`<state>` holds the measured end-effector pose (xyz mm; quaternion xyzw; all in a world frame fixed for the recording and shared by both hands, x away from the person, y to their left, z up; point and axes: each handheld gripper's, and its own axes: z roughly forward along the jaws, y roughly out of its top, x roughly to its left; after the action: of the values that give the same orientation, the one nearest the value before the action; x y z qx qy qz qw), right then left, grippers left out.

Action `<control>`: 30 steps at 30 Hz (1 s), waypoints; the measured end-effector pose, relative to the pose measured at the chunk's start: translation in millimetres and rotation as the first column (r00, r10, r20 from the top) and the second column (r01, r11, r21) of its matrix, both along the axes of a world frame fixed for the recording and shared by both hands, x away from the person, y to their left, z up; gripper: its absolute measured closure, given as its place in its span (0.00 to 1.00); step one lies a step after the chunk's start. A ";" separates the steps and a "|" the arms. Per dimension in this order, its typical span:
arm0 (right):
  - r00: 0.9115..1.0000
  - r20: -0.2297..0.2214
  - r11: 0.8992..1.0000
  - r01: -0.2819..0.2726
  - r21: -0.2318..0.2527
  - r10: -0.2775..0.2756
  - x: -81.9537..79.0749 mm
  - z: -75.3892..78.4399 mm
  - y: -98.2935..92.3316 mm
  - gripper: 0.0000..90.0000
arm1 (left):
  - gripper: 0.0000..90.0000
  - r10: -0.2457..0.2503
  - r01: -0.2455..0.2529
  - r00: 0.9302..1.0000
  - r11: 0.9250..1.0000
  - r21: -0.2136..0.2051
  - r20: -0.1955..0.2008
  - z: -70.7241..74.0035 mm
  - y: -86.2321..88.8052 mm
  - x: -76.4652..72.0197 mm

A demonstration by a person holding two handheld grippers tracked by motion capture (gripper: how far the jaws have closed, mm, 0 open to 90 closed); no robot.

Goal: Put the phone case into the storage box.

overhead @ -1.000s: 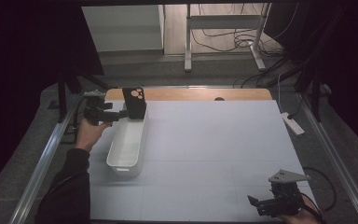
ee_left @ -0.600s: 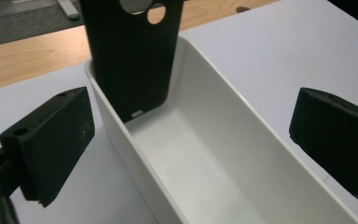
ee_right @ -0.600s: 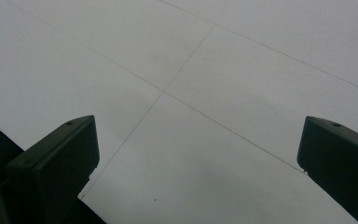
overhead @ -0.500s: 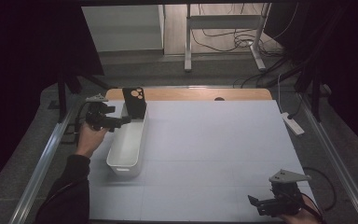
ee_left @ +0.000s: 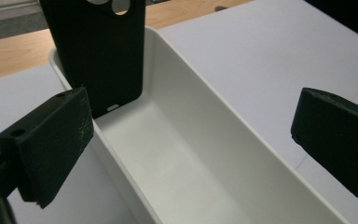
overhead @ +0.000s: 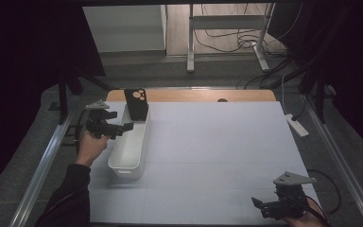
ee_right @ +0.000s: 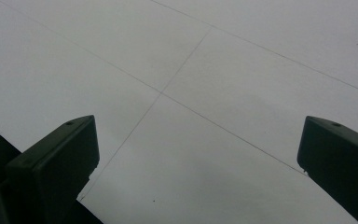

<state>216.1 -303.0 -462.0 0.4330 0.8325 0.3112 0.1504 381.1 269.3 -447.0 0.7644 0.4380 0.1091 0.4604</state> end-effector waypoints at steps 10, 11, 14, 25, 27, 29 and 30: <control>1.000 0.010 1.000 0.003 0.003 -0.003 -0.1 0.4 0.2 0.00 | 0.00 -0.002 0.002 1.000 1.000 -0.004 0.009 1.4 1.2 -13.9; 1.000 0.010 1.000 0.003 0.003 -0.003 -0.1 0.4 0.2 0.00 | 0.00 -0.002 0.002 1.000 1.000 -0.004 0.009 1.4 1.2 -13.9; 1.000 0.015 1.000 0.007 0.003 -0.007 -0.1 0.8 0.3 0.00 | 0.00 -0.005 0.005 1.000 1.000 0.001 0.010 1.9 -0.9 -19.1; 1.000 0.014 1.000 0.008 0.002 -0.008 0.1 0.6 0.6 0.00 | 0.00 -0.021 0.020 0.999 0.999 0.028 0.028 2.8 -8.5 -37.9; 1.000 0.013 1.000 0.007 0.002 -0.007 0.1 0.6 0.7 0.00 | 0.00 -0.027 0.025 0.999 0.999 0.035 0.030 2.6 -10.0 -41.0; 1.000 0.013 1.000 0.005 0.000 -0.005 0.0 0.6 0.8 0.00 | 0.00 -0.028 0.027 0.999 0.999 0.045 0.031 2.0 -12.3 -45.4; 1.000 0.014 1.000 0.004 0.000 -0.004 0.0 0.6 0.9 0.00 | 0.00 -0.033 0.031 0.999 0.999 0.044 0.030 1.6 -13.1 -47.1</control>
<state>216.1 -302.1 -461.5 0.4327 0.8305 0.3138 0.1569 334.0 256.2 -445.4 0.7795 0.4161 0.1231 0.4518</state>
